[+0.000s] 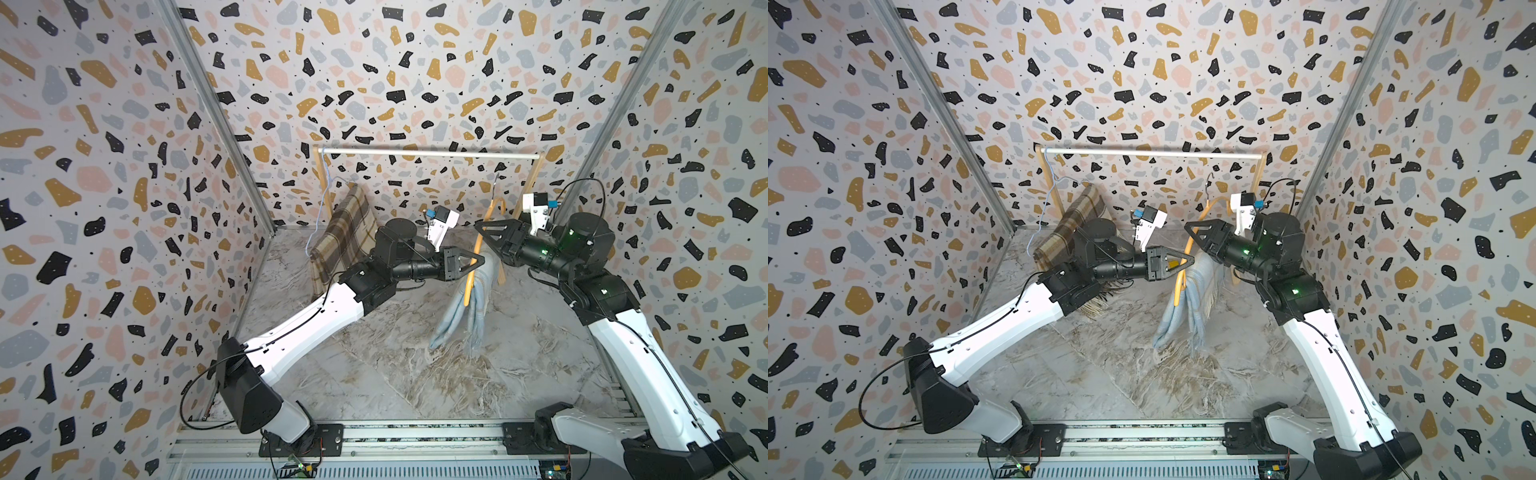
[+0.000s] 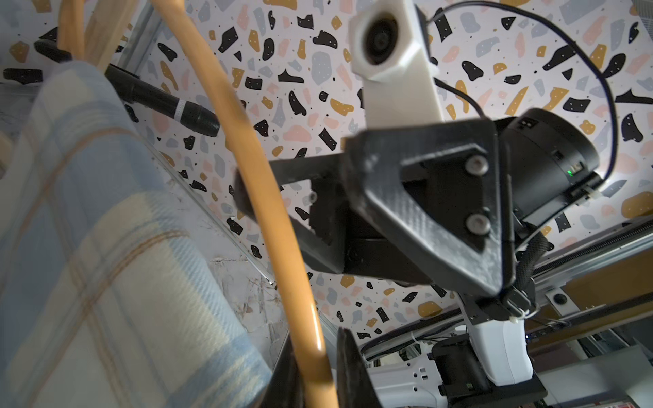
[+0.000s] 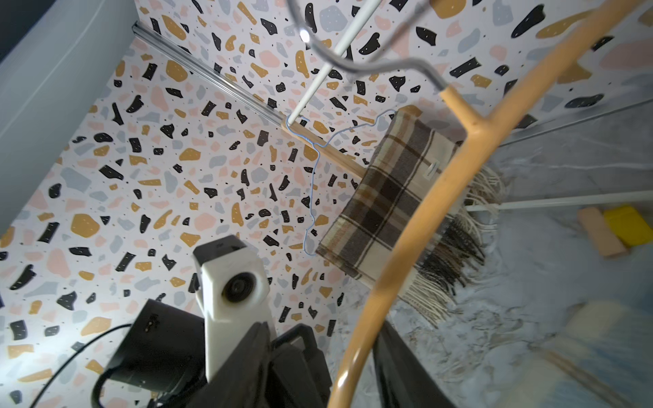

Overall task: Hang the scarf on the hanger
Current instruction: Place the hanger at the clothesline.

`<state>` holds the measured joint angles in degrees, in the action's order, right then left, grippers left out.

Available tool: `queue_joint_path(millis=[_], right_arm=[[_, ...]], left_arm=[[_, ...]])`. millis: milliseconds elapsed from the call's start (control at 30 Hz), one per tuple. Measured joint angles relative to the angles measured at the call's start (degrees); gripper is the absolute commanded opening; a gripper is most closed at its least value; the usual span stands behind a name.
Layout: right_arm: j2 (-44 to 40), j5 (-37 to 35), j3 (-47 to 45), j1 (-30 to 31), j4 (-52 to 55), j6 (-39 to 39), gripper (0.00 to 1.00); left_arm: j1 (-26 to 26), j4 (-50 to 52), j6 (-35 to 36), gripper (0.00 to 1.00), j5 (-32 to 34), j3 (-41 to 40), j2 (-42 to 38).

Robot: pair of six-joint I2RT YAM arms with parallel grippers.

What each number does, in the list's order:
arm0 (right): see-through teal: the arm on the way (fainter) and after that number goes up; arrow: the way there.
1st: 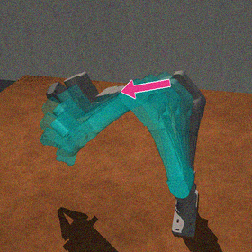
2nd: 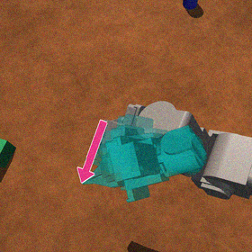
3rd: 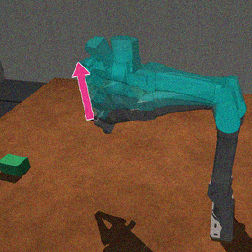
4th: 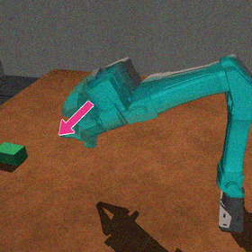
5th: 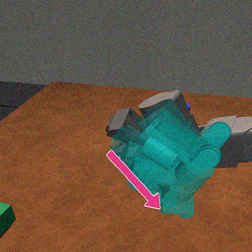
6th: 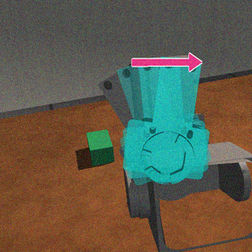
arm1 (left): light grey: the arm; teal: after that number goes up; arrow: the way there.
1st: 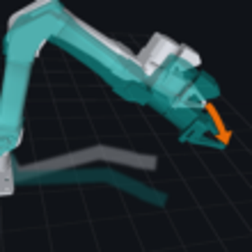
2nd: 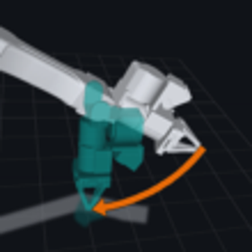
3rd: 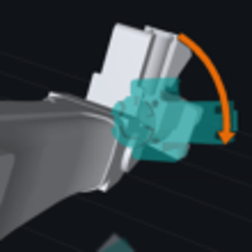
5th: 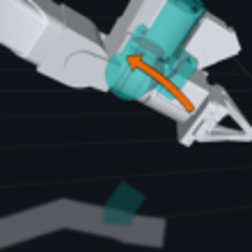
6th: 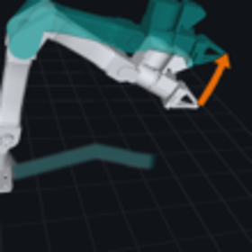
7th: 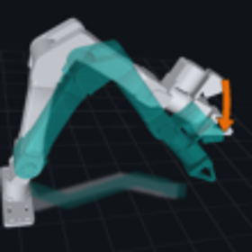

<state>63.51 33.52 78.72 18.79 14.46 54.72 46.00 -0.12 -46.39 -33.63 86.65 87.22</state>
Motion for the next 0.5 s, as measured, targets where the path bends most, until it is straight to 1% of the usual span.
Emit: queue_joint_path(millis=[100, 200, 300, 433, 500], right_arm=[[-3.5, -2.5, 0.0, -0.4, 3.3, -4.7, 0.78], [-8.2, -7.3, -0.2, -0.7, 6.4, -9.9, 0.89], [-12.3, -12.0, -0.6, -0.7, 9.5, -14.3, 0.94], [-15.6, -17.8, -0.7, -0.7, 13.5, -19.3, 0.99], [-16.7, -20.2, -0.8, -0.7, 15.0, -21.1, 1.00]], left_arm=[[-1.3, 3.0, -1.3, 0.00, 1.5, 1.9, 0.6], [-3.4, 5.1, -2.4, 0.00, 2.7, 4.5, 1.8], [-5.1, 6.1, -2.5, 0.00, 3.6, 7.8, 3.5], [-7.3, 7.2, -2.3, 0.00, 4.2, 13.0, 6.0], [-8.5, 8.8, -2.0, 0.00, 4.2, 16.3, 7.5]])
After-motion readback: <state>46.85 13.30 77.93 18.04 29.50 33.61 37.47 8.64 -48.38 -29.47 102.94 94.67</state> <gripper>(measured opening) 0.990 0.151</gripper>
